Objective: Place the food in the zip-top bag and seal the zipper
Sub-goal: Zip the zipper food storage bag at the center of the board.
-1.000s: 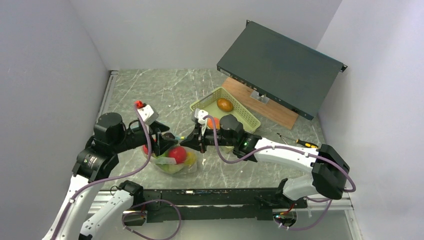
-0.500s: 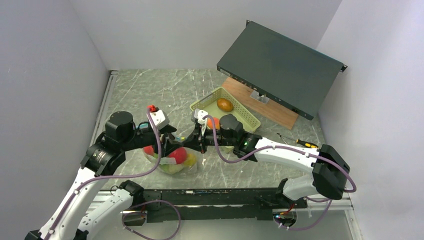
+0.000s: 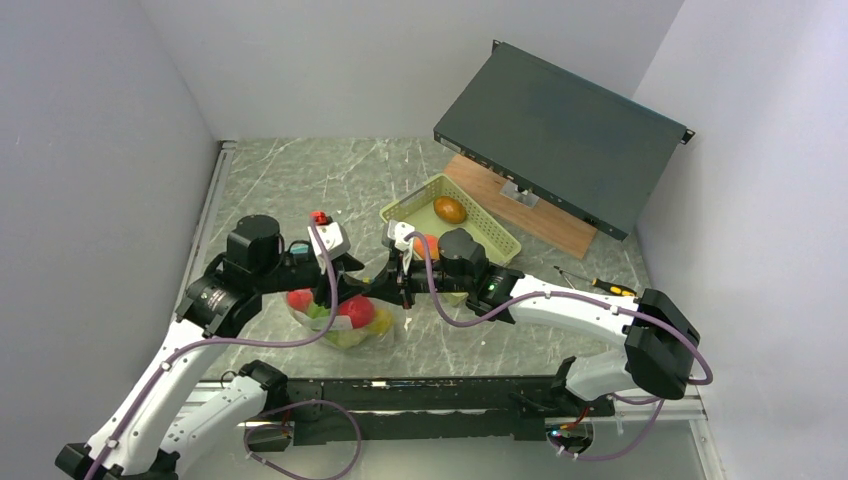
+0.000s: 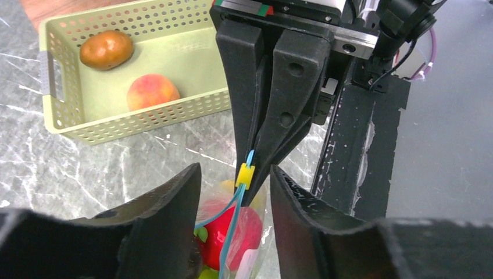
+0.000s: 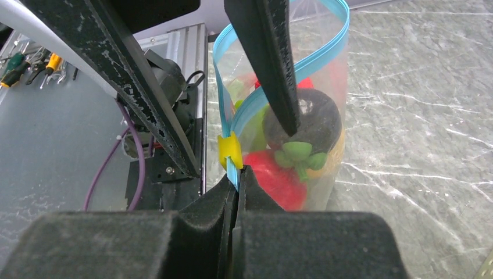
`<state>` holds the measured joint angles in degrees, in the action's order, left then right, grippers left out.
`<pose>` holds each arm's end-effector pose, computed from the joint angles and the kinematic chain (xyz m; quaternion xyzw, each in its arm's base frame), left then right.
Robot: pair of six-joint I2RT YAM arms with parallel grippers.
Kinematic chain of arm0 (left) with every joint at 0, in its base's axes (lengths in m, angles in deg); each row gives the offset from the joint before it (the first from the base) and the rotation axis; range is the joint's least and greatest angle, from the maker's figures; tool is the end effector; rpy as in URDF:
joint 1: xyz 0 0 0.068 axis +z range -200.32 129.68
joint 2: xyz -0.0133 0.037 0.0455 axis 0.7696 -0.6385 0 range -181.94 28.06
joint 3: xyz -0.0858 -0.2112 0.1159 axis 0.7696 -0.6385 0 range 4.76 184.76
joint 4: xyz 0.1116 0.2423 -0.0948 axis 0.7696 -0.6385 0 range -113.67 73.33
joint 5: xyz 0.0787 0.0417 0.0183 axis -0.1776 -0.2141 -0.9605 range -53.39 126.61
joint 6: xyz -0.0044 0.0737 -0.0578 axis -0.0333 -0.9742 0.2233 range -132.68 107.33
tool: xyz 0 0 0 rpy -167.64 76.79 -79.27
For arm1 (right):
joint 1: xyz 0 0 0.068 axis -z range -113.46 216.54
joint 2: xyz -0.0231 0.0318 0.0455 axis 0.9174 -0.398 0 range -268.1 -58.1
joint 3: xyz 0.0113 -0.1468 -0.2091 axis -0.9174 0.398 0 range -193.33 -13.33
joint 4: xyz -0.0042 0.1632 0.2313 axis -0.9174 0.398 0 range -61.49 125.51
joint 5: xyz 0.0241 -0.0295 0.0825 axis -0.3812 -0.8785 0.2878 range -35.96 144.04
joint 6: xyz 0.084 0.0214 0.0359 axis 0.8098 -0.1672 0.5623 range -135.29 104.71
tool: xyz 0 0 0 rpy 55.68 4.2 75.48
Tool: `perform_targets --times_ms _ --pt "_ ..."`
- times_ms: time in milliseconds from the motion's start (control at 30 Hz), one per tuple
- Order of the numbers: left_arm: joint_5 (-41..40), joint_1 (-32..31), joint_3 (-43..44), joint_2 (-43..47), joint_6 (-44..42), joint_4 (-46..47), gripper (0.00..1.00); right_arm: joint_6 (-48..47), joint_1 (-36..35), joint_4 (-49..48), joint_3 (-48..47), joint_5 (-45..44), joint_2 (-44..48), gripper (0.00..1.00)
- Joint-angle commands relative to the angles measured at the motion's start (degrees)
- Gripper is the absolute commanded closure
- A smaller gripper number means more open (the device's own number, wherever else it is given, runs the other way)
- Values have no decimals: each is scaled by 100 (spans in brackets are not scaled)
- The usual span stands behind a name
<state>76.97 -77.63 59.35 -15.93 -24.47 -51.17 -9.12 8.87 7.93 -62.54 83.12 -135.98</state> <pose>0.1719 -0.1504 0.3368 0.4405 0.6784 -0.3556 0.4682 0.1678 0.3420 0.2575 -0.4659 0.5870 0.4963 0.4382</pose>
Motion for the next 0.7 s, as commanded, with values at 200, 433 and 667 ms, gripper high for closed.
perform_targets --times_ms 200,433,667 --pt "487 -19 -184 96 -36 362 65 -51 19 -132 -184 177 125 100" --pt "638 -14 -194 135 54 586 86 -23 19 -82 -264 267 44 100" --pt "465 -18 -283 260 -140 301 100 336 19 -389 -53 -82 151 100"
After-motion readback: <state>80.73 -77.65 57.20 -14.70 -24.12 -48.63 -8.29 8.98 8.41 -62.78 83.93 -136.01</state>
